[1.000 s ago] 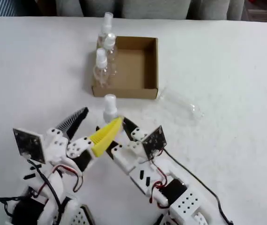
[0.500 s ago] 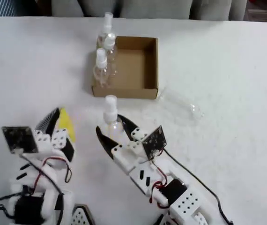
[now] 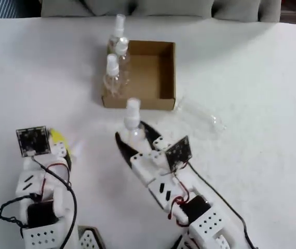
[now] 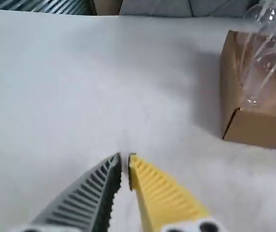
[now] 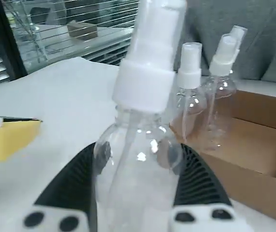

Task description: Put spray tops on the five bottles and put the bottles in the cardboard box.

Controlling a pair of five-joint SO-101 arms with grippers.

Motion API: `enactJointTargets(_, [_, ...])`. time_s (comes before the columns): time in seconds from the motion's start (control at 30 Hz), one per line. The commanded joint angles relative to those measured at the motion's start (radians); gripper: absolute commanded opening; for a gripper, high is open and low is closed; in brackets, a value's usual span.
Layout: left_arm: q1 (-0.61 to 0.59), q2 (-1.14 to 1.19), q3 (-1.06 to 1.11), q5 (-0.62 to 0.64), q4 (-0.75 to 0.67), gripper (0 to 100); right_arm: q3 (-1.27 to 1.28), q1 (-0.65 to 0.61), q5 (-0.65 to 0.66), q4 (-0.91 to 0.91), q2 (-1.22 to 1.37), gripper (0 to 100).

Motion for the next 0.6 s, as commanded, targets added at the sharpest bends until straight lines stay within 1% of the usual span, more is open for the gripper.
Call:
enactJointTargets(0.0, [-0.015, -0.005, 0.017, -0.014, -0.052, 4, -0.041, 0.079, -0.014, -0.028, -0.012, 1.6])
enactJointTargets(0.1, [0.005, -0.004, 0.049, -0.014, -0.112, 4, -0.061, 0.128, -0.015, -0.028, -0.007, 1.6])
enactJointTargets(0.37, [0.007, -0.004, 0.049, -0.014, -0.097, 4, -0.192, 0.271, -0.015, -0.021, 0.013, 1.6])
enactJointTargets(0.57, [0.007, -0.004, 0.049, -0.014, -0.064, 4, -0.293, 0.328, -0.014, -0.027, 0.179, 1.6])
